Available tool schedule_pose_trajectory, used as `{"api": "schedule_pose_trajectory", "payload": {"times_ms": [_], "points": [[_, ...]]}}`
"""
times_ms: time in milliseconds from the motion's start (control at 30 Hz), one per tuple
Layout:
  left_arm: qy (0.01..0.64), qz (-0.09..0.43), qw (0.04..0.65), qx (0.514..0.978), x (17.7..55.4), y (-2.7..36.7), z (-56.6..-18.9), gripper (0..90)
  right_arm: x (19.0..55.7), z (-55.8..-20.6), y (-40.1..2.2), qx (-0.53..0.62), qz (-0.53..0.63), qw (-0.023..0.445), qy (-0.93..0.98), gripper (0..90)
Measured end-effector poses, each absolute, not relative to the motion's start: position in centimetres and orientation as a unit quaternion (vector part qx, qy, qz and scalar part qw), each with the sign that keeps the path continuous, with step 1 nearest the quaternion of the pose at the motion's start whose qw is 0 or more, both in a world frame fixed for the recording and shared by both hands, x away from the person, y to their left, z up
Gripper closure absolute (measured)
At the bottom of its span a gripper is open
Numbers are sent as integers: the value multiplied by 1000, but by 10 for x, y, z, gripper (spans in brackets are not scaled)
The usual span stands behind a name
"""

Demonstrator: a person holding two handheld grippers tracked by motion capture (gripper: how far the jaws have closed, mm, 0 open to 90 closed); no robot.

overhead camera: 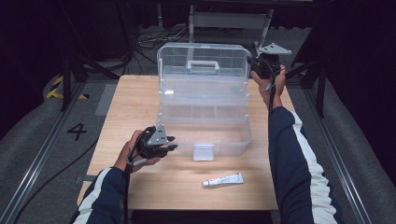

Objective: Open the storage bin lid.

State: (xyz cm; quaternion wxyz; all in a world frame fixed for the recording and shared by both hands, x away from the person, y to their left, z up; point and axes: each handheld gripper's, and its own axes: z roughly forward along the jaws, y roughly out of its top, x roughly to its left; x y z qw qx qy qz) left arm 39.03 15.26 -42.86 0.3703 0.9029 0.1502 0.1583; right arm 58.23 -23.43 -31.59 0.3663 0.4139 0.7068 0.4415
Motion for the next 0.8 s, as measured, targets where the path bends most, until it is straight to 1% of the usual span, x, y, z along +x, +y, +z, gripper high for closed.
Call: {"api": "schedule_pose_trajectory", "payload": {"times_ms": [300,467,800], "points": [[150,159,373,902,390,153,-429,684,598,-319,-234,418,430,358,715,831],[146,162,374,902,390,153,-430,683,609,-320,-235,424,428,343,721,829],[147,161,376,901,391,152,-431,679,627,-327,-233,434,412,332,729,825]]}}
